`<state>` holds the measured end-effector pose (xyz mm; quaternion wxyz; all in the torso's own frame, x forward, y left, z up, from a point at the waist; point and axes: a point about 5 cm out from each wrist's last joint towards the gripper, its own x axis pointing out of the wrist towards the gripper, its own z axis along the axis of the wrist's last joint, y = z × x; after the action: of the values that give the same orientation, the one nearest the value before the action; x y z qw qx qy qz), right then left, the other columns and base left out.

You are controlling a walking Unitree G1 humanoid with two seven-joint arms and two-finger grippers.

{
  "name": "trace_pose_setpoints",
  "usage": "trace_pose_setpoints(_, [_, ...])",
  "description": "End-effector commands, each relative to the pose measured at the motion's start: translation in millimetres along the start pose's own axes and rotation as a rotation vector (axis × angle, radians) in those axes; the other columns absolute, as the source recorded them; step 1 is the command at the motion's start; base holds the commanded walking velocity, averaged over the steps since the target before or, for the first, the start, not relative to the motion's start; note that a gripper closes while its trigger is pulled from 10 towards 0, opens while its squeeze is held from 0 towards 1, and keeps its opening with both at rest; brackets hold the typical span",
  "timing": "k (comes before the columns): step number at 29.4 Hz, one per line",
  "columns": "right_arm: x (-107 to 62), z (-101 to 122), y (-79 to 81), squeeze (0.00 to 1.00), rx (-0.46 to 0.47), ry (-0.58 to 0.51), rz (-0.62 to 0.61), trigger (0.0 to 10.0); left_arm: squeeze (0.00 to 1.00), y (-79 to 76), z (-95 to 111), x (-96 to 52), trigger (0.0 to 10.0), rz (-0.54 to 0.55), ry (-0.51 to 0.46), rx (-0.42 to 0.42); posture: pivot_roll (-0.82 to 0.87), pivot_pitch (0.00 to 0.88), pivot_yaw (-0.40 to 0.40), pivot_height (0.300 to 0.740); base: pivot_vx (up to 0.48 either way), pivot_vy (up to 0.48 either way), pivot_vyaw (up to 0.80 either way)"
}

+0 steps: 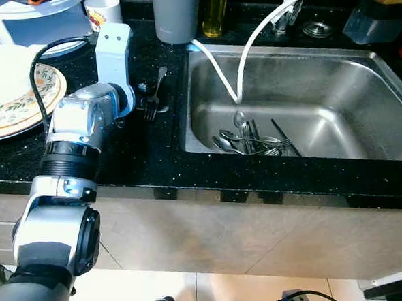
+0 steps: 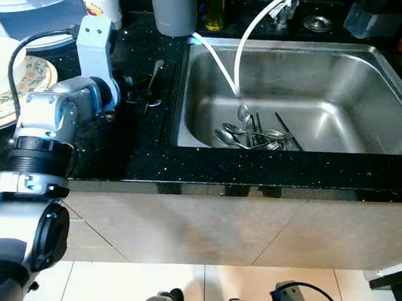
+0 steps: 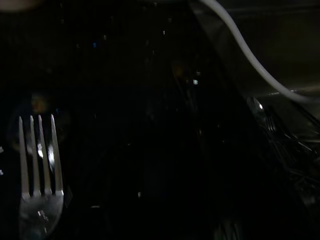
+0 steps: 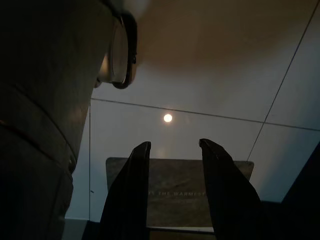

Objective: Kitchen organization

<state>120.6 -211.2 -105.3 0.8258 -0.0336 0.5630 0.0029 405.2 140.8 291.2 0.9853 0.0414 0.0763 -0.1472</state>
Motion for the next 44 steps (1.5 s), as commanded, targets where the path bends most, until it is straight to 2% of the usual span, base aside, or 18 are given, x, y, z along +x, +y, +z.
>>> trace_pose_setpoints(1, [-1.1, -8.8, -2.3, 0.0, 0.01, 0.026, -0.008, 10.0, 0.0, -3.9, 1.9, 3.7, 10.0, -0.008, -0.002, 0.032, 0.05, 0.148, -0.035, 0.74, 0.0, 0.0, 0.0])
trace_pose_setpoints(6, [-1.7, -12.6, -3.0, 0.0, 0.013, 0.034, -0.011, 10.0, 0.0, -7.6, 1.2, 8.3, 10.0, -0.027, 0.008, 0.061, 0.04, 0.161, -0.03, 0.74, 0.0, 0.0, 0.0])
trace_pose_setpoints(18, [-3.4, -23.5, -4.7, 0.0, 0.018, 0.055, -0.019, 10.0, 0.0, -10.7, -29.4, 17.1, 10.0, -0.057, 0.158, 0.095, 0.03, 0.174, -0.023, 0.74, 0.0, 0.0, 0.0])
trace_pose_setpoints(19, [-3.5, -23.6, -5.0, 0.0, 0.017, 0.056, -0.02, 10.0, 0.0, -10.0, -31.2, 17.5, 9.3, -0.061, 0.167, 0.097, 0.03, 0.174, -0.023, 0.74, 0.0, 0.0, 0.0])
trace_pose_setpoints(21, [-3.5, -23.5, -5.2, 0.0, 0.017, 0.056, -0.02, 10.0, 0.0, -9.7, -32.0, 17.7, 9.3, -0.065, 0.171, 0.097, 0.03, 0.174, -0.024, 0.74, 0.0, 0.0, 0.0])
trace_pose_setpoints(22, [-3.5, -23.2, -5.5, 0.0, 0.015, 0.056, -0.021, 10.0, 0.0, -8.6, -32.4, 17.7, 0.0, -0.065, 0.173, 0.098, 0.03, 0.172, -0.024, 0.74, 0.0, 0.0, 0.0])
trace_pose_setpoints(39, [-1.9, -12.1, -4.7, 0.0, 0.003, 0.031, -0.019, 10.0, 0.0, 5.2, -36.5, 15.5, 0.0, -0.033, 0.179, 0.081, 0.04, 0.142, -0.031, 0.74, 0.0, 0.0, 0.0])
trace_pose_setpoints(41, [-1.6, -10.7, -4.2, 0.0, 0.005, 0.028, -0.018, 10.0, 0.0, 10.4, -31.4, 14.1, 0.0, -0.008, 0.14, 0.071, 0.04, 0.137, -0.029, 0.74, 0.0, 0.0, 0.0])
trace_pose_setpoints(42, [-1.5, -10.2, -4.0, 0.0, 0.007, 0.027, -0.018, 10.0, 0.0, 12.7, -20.0, 12.3, 0.0, 0.001, 0.076, 0.053, 0.04, 0.138, -0.029, 0.74, 0.0, 0.0, 0.0])
trace_pose_setpoints(43, [-1.5, -10.2, -4.0, 0.0, 0.007, 0.027, -0.018, 10.0, 0.0, 12.7, -20.0, 12.3, 0.0, 0.001, 0.076, 0.053, 0.04, 0.138, -0.029, 0.74, 0.0, 0.0, 0.0])
trace_pose_setpoints(44, [-1.5, -9.9, -3.9, 0.0, 0.009, 0.026, -0.018, 10.0, 0.0, 14.0, -12.0, 10.8, 0.0, 0.006, 0.031, 0.041, 0.05, 0.136, -0.031, 0.74, 0.0, 0.0, 0.0])
